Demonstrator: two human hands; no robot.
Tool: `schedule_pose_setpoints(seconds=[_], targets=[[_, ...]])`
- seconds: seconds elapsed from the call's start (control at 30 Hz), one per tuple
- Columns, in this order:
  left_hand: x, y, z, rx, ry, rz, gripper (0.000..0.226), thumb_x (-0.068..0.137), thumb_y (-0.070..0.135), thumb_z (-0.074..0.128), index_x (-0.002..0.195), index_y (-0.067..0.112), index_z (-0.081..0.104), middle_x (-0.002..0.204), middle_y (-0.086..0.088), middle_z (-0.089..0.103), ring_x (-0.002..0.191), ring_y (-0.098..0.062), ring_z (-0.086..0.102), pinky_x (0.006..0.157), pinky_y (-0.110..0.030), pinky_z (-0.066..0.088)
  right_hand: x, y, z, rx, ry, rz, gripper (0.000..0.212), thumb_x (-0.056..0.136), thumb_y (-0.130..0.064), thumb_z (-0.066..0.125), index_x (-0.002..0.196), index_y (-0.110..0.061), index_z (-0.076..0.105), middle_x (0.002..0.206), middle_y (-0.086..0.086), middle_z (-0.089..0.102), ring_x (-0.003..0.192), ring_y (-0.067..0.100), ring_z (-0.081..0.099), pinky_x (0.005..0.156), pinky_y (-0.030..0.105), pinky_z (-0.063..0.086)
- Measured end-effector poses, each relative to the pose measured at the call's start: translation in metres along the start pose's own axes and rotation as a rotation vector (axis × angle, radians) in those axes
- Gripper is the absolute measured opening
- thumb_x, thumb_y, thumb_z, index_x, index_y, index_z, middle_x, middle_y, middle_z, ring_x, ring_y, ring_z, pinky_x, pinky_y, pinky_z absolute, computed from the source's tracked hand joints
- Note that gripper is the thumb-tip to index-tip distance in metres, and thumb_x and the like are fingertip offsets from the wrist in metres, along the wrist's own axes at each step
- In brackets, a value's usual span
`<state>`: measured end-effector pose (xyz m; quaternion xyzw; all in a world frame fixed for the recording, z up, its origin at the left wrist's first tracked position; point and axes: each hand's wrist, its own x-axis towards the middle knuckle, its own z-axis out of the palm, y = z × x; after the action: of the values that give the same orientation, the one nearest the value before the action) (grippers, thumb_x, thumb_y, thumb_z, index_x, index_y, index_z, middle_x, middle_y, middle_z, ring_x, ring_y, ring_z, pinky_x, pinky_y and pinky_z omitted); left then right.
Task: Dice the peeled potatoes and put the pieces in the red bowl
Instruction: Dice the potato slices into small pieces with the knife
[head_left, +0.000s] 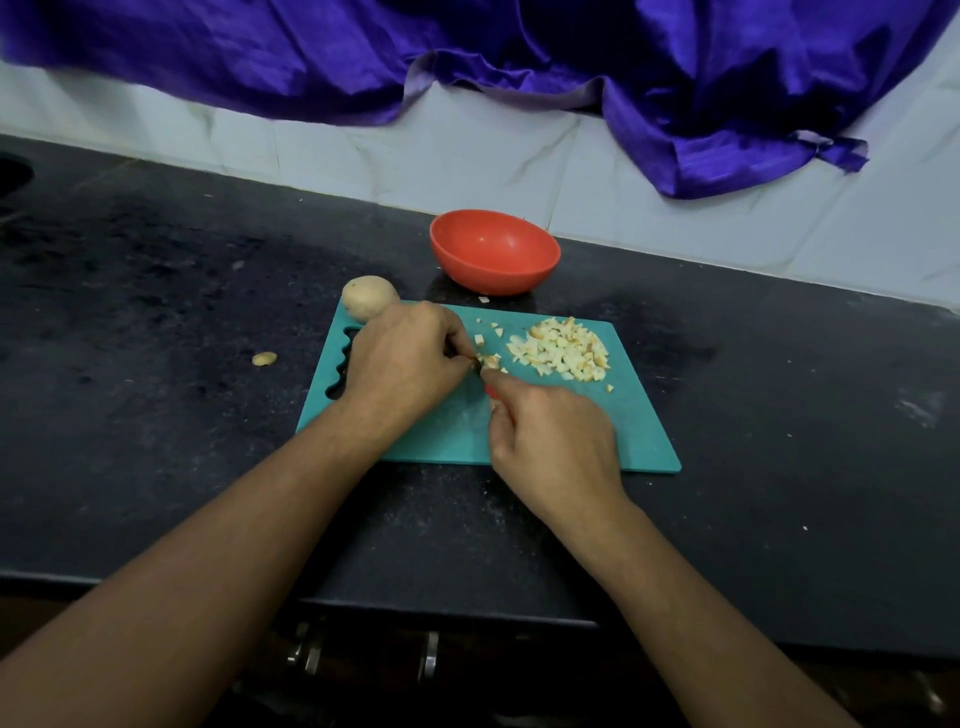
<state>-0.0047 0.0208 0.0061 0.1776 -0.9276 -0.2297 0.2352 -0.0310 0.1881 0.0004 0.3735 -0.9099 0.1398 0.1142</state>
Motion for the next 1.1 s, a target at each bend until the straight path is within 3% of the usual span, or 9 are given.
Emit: schedule_pose_setpoints(seconds=[0.13,0.27,0.43,0.5,0.6,0.83,1.1], targets=[[-0.001,-0.005,-0.001,-0.085,0.008,-0.028,0.012,0.086,0.022,0.078,0.084,0.033,0.074,0.079,0.018,0.069,0.08,0.0,0.065,0.07,-0.023,0.051,-0.007,0.015,0.005,0.337,0.167,0.128,0.04,0.1,-0.032,0.055,0.138,-0.037,0.063,0.073,-0.006,0.068,0.057,0.009,0.051,0.057,0.03,0.043],[0.001,-0.009,-0.006,-0.16,0.052,-0.074,0.017,0.087,0.019,0.073,0.083,0.035,0.072,0.077,0.02,0.067,0.079,0.002,0.064,0.07,-0.023,0.051,-0.006,0.028,0.004,0.283,0.189,0.149,0.04,0.1,-0.033,0.055,0.138,-0.038,0.063,0.067,-0.013,0.059,0.052,0.003,0.043,0.056,0.025,0.033],[0.003,-0.014,-0.007,-0.196,0.094,-0.105,0.015,0.086,0.016,0.07,0.088,0.031,0.07,0.08,0.018,0.068,0.073,0.002,0.059,0.062,-0.015,0.04,-0.011,0.019,0.002,0.173,0.139,-0.004,0.039,0.1,-0.034,0.054,0.137,-0.04,0.063,0.089,-0.01,0.074,0.074,0.012,0.065,0.062,0.03,0.049],[0.004,-0.016,-0.008,-0.195,0.138,-0.099,0.017,0.083,0.012,0.067,0.089,0.028,0.069,0.078,0.018,0.065,0.072,0.004,0.057,0.062,-0.008,0.036,-0.011,0.016,0.003,0.122,0.122,-0.076,0.038,0.101,-0.033,0.053,0.137,-0.037,0.063,0.102,-0.012,0.076,0.084,0.012,0.069,0.068,0.034,0.055],[0.004,-0.017,-0.008,-0.189,0.133,-0.081,0.017,0.082,0.01,0.067,0.091,0.025,0.069,0.079,0.017,0.065,0.073,0.003,0.058,0.064,-0.01,0.039,-0.009,0.013,0.005,0.049,0.089,-0.116,0.038,0.102,-0.034,0.049,0.139,-0.037,0.061,0.104,-0.012,0.075,0.087,0.012,0.069,0.068,0.037,0.056],[0.003,-0.018,-0.01,-0.204,0.125,-0.066,0.018,0.084,0.01,0.066,0.091,0.026,0.071,0.082,0.02,0.061,0.074,0.002,0.057,0.065,-0.014,0.041,-0.003,0.025,0.002,0.035,0.143,0.107,0.037,0.103,-0.031,0.049,0.137,-0.036,0.063,0.095,-0.007,0.074,0.084,0.017,0.067,0.065,0.032,0.045],[0.005,-0.023,-0.009,-0.234,0.131,-0.058,0.017,0.084,0.015,0.068,0.087,0.032,0.07,0.083,0.018,0.066,0.066,-0.004,0.057,0.062,-0.024,0.042,-0.004,0.035,-0.004,0.193,0.293,0.262,0.037,0.102,-0.029,0.052,0.136,-0.033,0.064,0.087,-0.006,0.073,0.075,0.019,0.065,0.065,0.037,0.054]])
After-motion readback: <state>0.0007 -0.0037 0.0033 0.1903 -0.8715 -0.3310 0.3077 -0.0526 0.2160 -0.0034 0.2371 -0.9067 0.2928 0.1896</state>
